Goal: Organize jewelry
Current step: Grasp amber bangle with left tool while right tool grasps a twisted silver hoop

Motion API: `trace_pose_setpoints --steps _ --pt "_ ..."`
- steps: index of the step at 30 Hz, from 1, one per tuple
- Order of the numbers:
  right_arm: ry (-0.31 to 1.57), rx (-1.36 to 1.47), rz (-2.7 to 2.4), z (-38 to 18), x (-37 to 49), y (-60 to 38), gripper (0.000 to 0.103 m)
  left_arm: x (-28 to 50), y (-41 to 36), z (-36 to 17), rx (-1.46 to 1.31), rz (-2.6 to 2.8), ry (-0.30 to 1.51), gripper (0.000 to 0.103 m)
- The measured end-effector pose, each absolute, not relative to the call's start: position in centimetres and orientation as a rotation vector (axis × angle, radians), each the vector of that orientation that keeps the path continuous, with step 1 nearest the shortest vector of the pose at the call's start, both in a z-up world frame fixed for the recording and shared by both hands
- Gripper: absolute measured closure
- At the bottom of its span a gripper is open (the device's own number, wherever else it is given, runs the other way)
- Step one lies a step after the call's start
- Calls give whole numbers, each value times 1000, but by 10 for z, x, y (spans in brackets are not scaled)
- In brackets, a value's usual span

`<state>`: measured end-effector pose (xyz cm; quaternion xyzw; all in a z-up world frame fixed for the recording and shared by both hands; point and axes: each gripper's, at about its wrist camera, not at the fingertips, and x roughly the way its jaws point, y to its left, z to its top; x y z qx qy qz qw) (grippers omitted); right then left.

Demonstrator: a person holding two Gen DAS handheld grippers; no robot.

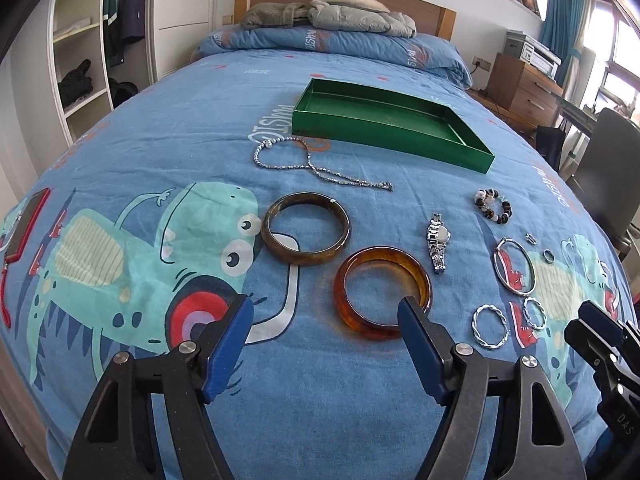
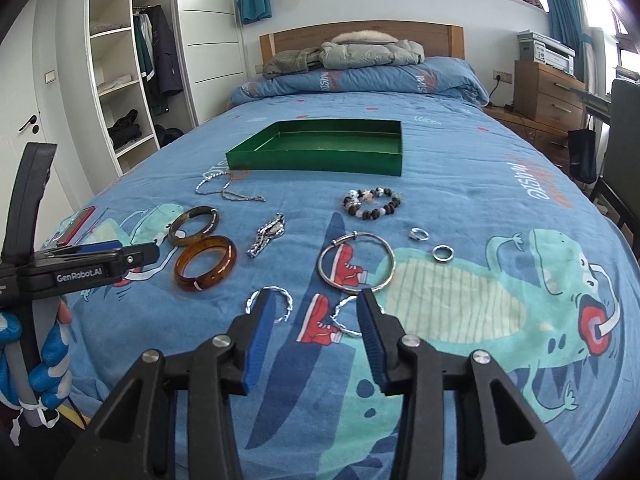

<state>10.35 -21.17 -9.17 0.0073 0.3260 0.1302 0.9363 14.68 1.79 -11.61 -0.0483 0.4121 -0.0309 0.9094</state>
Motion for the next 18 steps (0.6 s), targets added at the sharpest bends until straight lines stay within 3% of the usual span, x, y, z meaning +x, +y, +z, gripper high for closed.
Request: trace_pose_setpoints --steps 10,18 --pt "719 -31 363 -120 127 -183 63 176 19 -148 -174 -87 952 45" --pt "691 -4 305 -118 134 -205 63 181 16 -151 -151 -76 946 45"
